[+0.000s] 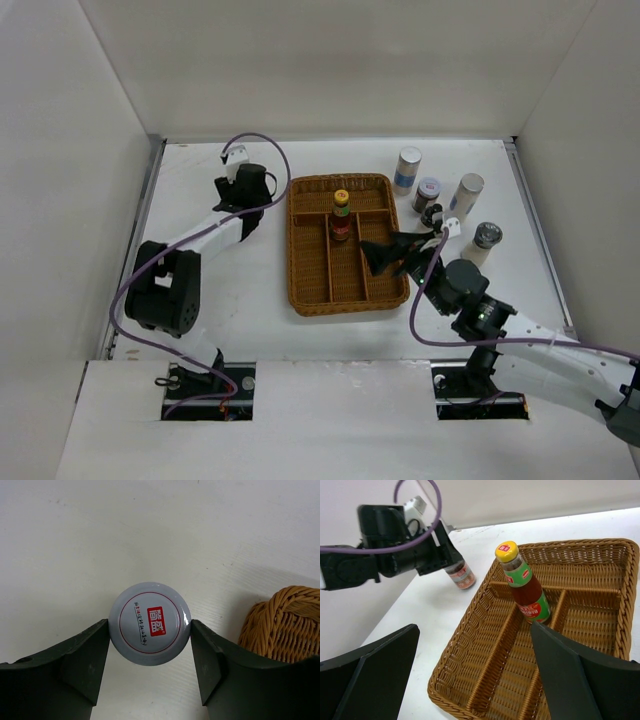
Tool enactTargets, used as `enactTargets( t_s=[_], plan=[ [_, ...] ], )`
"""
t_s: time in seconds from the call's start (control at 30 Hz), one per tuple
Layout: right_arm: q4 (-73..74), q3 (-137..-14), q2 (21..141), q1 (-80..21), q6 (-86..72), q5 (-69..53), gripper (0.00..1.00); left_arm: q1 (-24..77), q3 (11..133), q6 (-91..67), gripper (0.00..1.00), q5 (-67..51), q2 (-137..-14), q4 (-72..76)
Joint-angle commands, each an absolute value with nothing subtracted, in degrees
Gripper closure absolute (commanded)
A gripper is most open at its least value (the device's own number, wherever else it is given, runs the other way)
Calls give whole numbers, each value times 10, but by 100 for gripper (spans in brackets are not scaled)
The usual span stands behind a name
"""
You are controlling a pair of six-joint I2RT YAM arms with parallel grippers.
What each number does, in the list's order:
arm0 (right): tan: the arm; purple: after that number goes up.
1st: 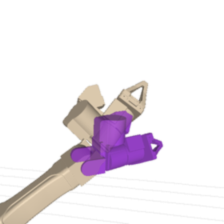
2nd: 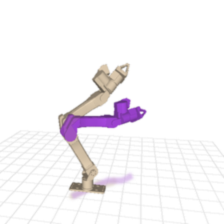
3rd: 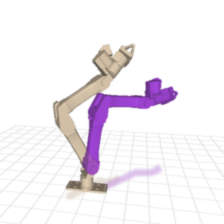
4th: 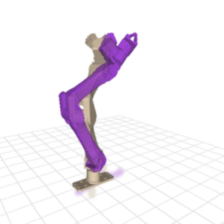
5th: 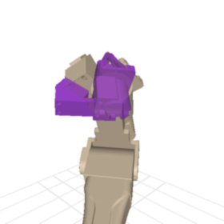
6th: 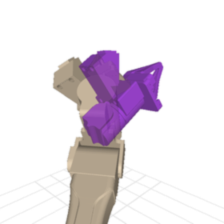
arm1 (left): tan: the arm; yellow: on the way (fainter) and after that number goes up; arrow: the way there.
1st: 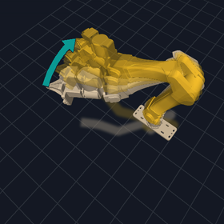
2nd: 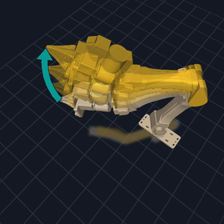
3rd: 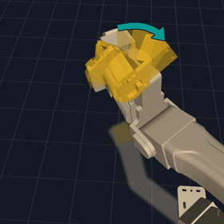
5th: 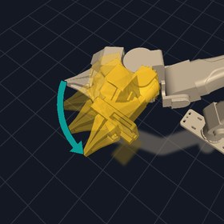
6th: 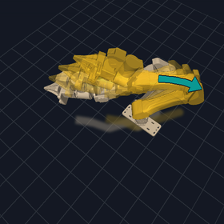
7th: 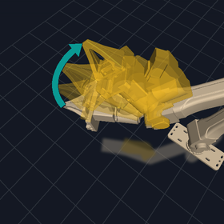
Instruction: Organize the condiment bottles
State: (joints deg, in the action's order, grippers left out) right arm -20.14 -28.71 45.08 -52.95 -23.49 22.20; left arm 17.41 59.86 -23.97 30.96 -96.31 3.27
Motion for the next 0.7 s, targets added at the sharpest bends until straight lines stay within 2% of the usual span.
enactTargets(
  t_s=[0.0, 0.2, 0.67],
  plan=[
    [-224, -281, 442, -524, -236, 215, 0, 195, 624, -227, 68, 331, -857, 84],
    [-222, -275, 432, -510, -238, 216, 0, 253, 685, -217, 68, 301, -847, 70],
    [-213, -265, 396, -496, -237, 221, 0, 292, 799, -222, 67, 262, -1001, 102]
  ],
)
